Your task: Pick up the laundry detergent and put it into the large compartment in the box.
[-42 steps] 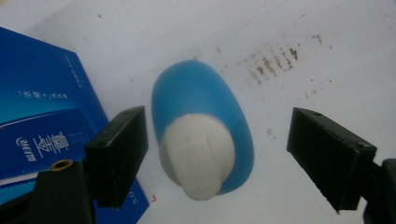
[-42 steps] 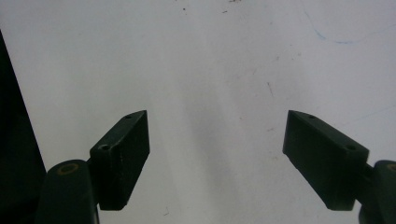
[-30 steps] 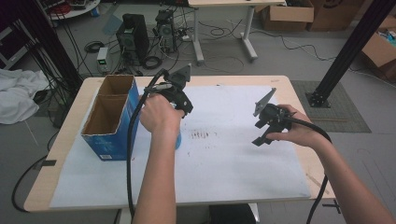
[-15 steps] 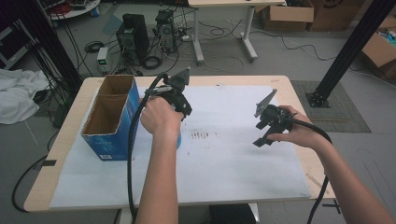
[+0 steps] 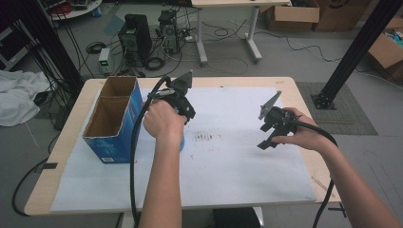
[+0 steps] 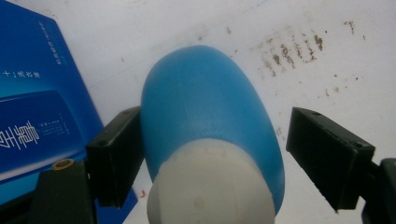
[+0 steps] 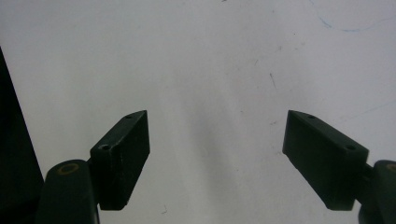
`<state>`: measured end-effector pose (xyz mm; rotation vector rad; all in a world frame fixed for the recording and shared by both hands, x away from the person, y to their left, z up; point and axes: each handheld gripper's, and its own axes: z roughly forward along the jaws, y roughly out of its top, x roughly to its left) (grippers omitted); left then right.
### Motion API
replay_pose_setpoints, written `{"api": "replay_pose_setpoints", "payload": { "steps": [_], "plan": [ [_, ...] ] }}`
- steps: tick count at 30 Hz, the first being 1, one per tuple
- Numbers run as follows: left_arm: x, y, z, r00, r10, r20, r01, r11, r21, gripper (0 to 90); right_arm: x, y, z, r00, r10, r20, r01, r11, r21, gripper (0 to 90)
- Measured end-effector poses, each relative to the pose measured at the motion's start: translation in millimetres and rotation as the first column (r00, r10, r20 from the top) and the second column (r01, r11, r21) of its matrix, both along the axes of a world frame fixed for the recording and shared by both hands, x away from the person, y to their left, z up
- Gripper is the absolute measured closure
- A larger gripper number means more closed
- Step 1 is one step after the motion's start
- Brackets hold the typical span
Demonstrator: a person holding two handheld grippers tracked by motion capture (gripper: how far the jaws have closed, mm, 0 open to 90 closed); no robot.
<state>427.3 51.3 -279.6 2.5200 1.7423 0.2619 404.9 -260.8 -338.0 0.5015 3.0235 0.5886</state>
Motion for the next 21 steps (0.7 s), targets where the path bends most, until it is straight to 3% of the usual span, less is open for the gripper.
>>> {"api": "replay_pose_setpoints", "payload": {
  "steps": [21],
  "plan": [
    [1.4, 2.8, -1.6, 0.9997, 0.024, 0.002, -0.024, 0.9996, -0.016, 25.3, 2.5, -2.9, -2.4, 1.0000, -0.001, -0.007, 0.001, 1.000, -0.002, 22.9]
  ]
}}
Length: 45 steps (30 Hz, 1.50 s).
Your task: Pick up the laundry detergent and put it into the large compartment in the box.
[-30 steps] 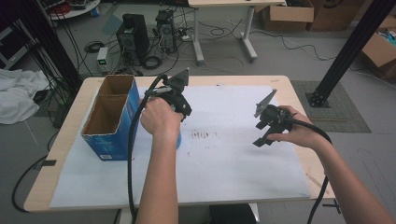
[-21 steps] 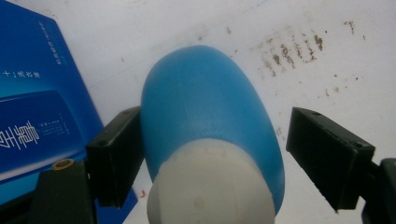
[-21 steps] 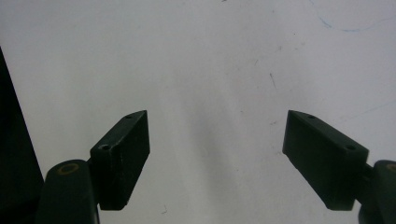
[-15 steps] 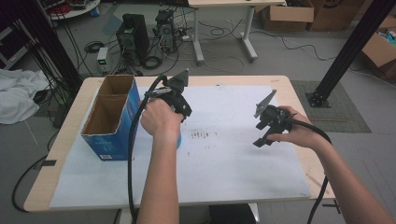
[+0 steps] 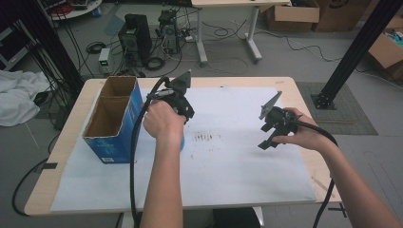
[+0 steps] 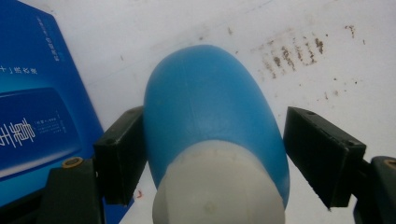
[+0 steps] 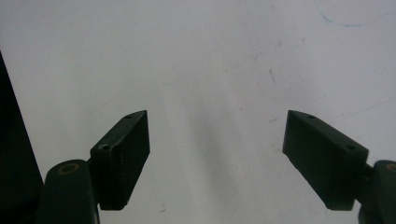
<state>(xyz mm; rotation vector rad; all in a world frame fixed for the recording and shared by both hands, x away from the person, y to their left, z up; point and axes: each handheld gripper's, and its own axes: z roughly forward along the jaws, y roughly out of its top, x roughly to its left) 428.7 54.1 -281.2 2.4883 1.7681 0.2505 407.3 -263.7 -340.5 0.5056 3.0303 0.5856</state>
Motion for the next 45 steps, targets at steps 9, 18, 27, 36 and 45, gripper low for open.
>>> {"api": "replay_pose_setpoints", "payload": {
  "steps": [9, 18, 27, 36, 45],
  "plan": [
    [1.5, 2.5, 0.2, 1.0000, 0.005, -0.006, -0.005, 1.0000, -0.005, 28.8, 1.1, -0.1, -0.3, 1.0000, 0.001, -0.004, -0.001, 1.000, 0.000, 22.9],
    [2.1, 3.9, 0.7, 0.9997, 0.024, -0.009, -0.025, 0.9996, -0.014, 32.1, 1.0, 1.2, -2.2, 0.9999, 0.005, -0.013, -0.005, 1.000, 0.001, 22.7],
    [3.7, 3.4, 0.3, 0.9991, 0.038, -0.017, -0.038, 0.9992, -0.010, 33.2, 2.0, 0.0, -2.1, 0.9998, 0.003, -0.020, -0.003, 1.000, 0.008, 22.7],
    [5.9, 3.0, 0.6, 0.9982, 0.050, -0.033, -0.050, 0.9988, -0.004, 33.8, 2.7, -1.1, -2.3, 0.9997, 0.003, -0.024, -0.003, 1.000, 0.008, 22.7],
    [8.5, 1.3, 1.2, 0.9967, 0.060, -0.056, -0.059, 0.9982, 0.012, 34.3, 3.2, 0.4, -4.4, 0.9995, 0.009, -0.032, -0.009, 1.000, 0.002, 22.7]
  ]
}}
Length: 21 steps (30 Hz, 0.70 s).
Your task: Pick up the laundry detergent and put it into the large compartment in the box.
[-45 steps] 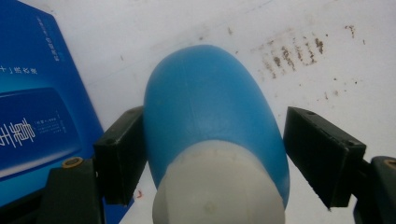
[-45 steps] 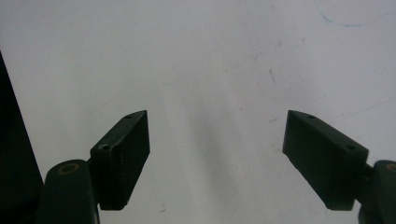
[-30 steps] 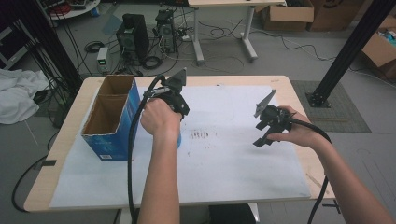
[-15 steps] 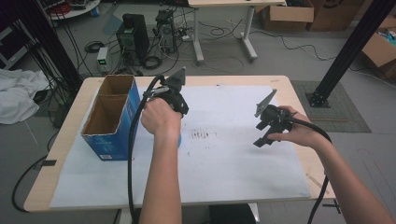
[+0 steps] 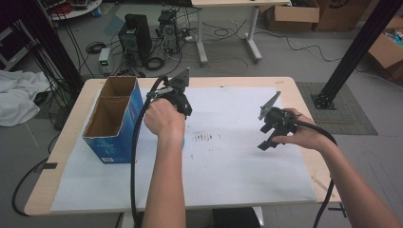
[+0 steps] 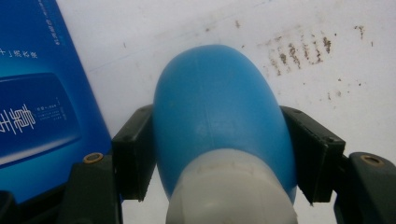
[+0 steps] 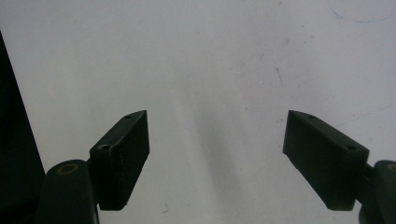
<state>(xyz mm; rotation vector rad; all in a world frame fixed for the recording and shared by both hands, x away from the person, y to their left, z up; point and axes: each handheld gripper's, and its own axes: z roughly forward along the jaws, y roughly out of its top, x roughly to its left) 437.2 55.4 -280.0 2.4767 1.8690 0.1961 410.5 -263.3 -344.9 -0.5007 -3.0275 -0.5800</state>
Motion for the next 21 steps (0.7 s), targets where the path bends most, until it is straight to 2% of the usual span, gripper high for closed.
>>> {"api": "replay_pose_setpoints", "payload": {
  "steps": [5, 14, 17, 21],
  "plan": [
    [1.4, -1.0, 0.3, 0.9999, 0.005, -0.013, -0.005, 0.9999, 0.011, 34.7, 0.9, -0.1, -0.5, 1.0000, 0.001, -0.001, -0.001, 1.000, 0.001, 22.8],
    [2.4, -2.2, 0.9, 0.9991, -0.034, -0.023, 0.035, 0.9991, 0.025, 35.4, 1.6, -1.7, -0.3, 1.0000, -0.004, -0.003, 0.004, 1.000, 0.002, 22.9],
    [1.8, -3.2, 1.4, 0.9976, -0.064, -0.027, 0.064, 0.9974, 0.032, 35.7, 1.6, -2.2, -0.1, 0.9999, -0.009, -0.005, 0.009, 1.000, -0.001, 23.0],
    [2.0, -2.4, 6.6, 0.9964, -0.078, -0.033, 0.078, 0.9970, 0.000, 36.0, 1.3, -1.9, 1.0, 0.9999, -0.010, -0.002, 0.010, 1.000, -0.003, 23.0]
  ]
}}
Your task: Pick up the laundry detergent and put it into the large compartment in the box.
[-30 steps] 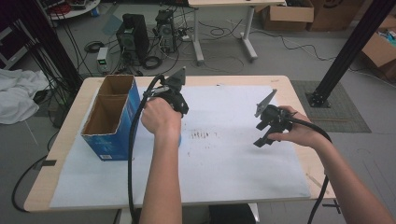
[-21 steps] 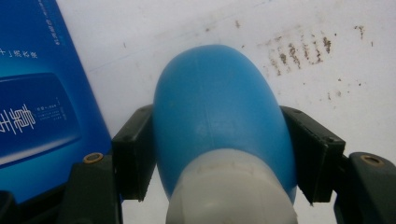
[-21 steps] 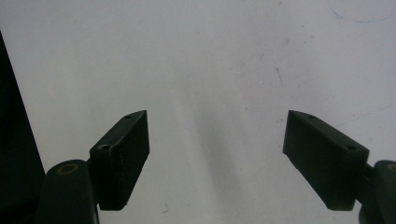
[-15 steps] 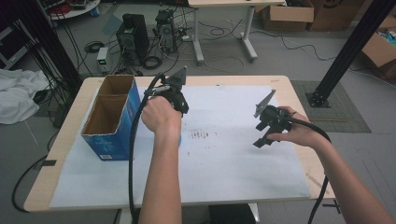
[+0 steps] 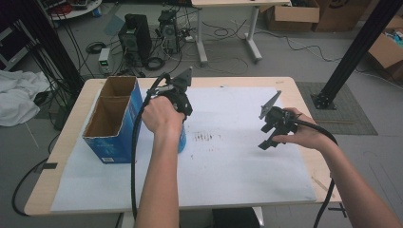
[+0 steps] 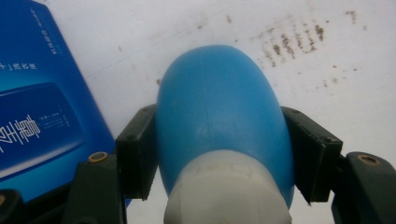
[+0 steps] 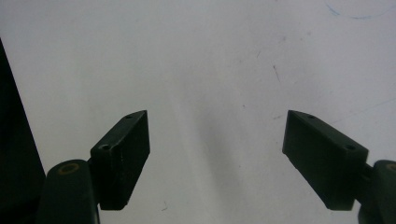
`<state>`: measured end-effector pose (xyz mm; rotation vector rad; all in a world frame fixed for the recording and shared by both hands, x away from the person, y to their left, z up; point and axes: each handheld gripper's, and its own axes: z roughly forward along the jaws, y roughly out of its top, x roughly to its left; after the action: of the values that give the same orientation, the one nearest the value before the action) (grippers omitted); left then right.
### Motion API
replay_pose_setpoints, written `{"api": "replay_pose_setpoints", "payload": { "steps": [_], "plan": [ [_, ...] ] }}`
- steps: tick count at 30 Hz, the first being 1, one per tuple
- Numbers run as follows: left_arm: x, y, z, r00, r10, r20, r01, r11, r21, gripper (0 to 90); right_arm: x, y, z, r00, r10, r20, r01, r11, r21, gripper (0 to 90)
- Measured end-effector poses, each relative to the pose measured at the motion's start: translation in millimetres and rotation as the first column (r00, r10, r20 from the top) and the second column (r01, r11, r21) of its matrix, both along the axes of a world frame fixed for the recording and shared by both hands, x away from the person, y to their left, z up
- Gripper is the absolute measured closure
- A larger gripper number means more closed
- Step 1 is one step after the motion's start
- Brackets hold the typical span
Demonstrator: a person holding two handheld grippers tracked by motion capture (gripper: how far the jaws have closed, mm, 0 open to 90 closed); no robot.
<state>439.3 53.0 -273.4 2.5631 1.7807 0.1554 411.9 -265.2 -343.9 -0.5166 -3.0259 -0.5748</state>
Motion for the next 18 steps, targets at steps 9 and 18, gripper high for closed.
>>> {"api": "replay_pose_setpoints", "payload": {
  "steps": [9, 18],
  "plan": [
    [-2.7, -1.8, 31.7, 0.9987, -0.049, 0.008, 0.049, 0.9987, 0.012, 36.3, 0.1, 0.6, 1.9, 1.0000, -0.007, 0.001, 0.007, 1.000, -0.005, 23.1],
    [-4.6, 15.1, 78.1, 0.9977, -0.066, 0.015, 0.066, 0.9977, 0.015, 36.6, 1.1, 2.5, 4.1, 0.9999, -0.012, 0.003, 0.012, 1.000, -0.006, 23.2]
  ]
}}
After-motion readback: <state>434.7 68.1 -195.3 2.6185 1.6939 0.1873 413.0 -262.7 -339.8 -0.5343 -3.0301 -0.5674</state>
